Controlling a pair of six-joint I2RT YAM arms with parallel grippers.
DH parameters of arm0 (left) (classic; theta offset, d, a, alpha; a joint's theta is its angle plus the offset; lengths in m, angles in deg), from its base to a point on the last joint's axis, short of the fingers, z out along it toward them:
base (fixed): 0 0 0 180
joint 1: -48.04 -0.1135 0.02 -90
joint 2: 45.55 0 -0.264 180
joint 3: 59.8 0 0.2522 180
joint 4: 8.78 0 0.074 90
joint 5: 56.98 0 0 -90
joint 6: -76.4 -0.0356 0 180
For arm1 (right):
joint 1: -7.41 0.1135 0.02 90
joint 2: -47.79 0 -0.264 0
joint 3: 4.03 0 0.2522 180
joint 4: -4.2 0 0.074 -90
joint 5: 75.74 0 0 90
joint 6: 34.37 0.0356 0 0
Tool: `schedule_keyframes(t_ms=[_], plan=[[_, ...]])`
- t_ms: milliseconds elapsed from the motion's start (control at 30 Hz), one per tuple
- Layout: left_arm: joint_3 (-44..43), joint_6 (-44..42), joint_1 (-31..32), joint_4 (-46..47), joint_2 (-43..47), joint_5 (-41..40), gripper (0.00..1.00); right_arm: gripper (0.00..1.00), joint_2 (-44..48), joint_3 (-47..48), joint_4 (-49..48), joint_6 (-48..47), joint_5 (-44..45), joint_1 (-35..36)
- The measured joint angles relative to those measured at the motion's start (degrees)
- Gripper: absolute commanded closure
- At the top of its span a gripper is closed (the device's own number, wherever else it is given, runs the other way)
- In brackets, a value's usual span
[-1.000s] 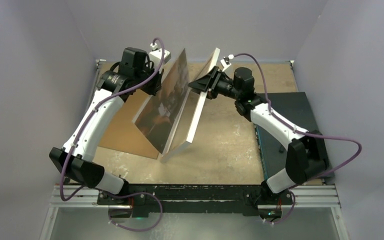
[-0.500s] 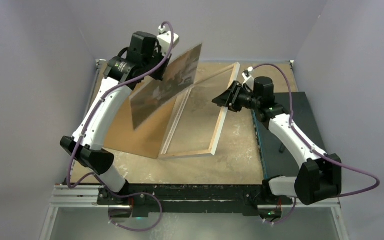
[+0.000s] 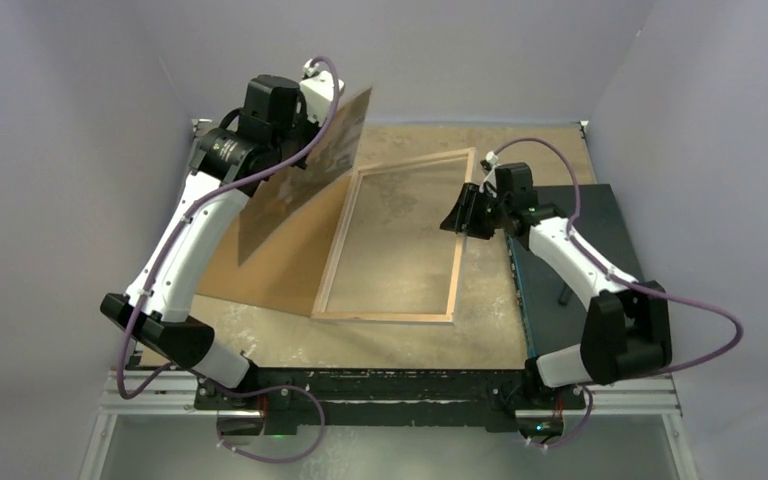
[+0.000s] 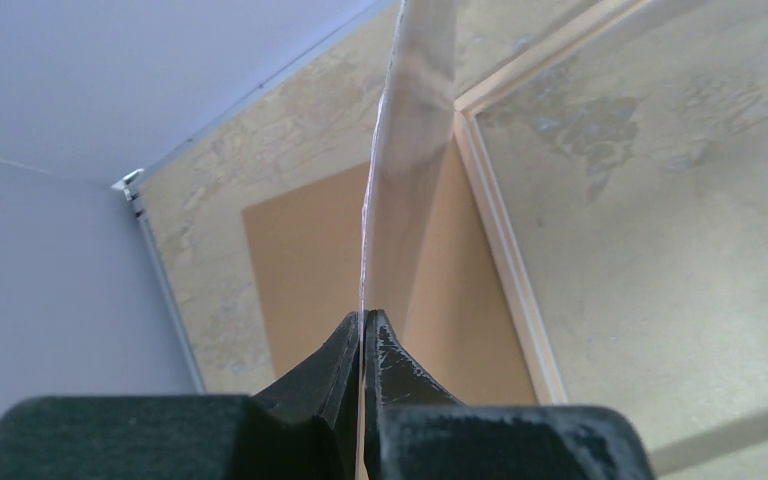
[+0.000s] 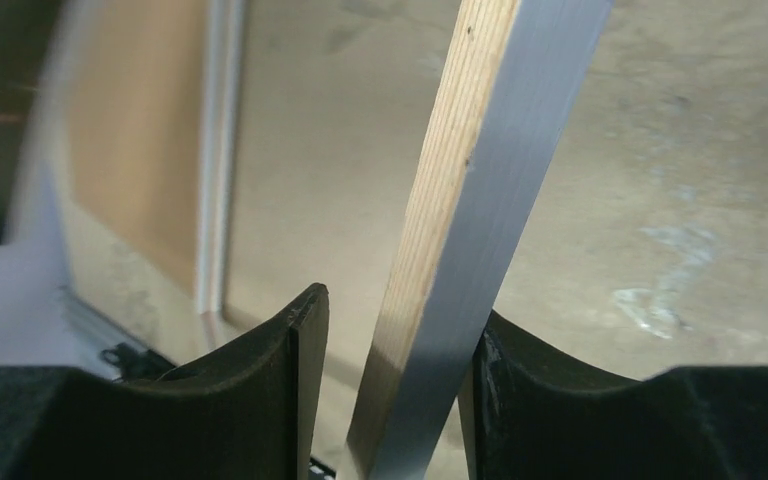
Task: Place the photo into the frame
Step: Place the photo frame at the center of the board.
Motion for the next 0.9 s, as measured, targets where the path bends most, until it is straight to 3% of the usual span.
schedule_keyframes(t_ms=[500,700,800,900], plan=[[4.72,-4.15,0.00,3.69,2.95,-4.59,1.00,0.40,-8.92,3.56,6.54,-8.41,18.51,-0.07],[5.29,-4.22,0.00,3.80,3.04,-4.55,1.00,0.39,-11.74,5.07,6.10,-8.63,24.28,-0.04],[5.38,-4.66,0.00,4.20,3.26,-4.63,1.00,0.34,-11.61,5.07,5.38,-7.82,26.80,0.57],[5.90,-5.01,0.00,4.48,3.63,-4.79,1.00,0.32,-11.34,5.07,3.85,-5.55,29.57,3.85]])
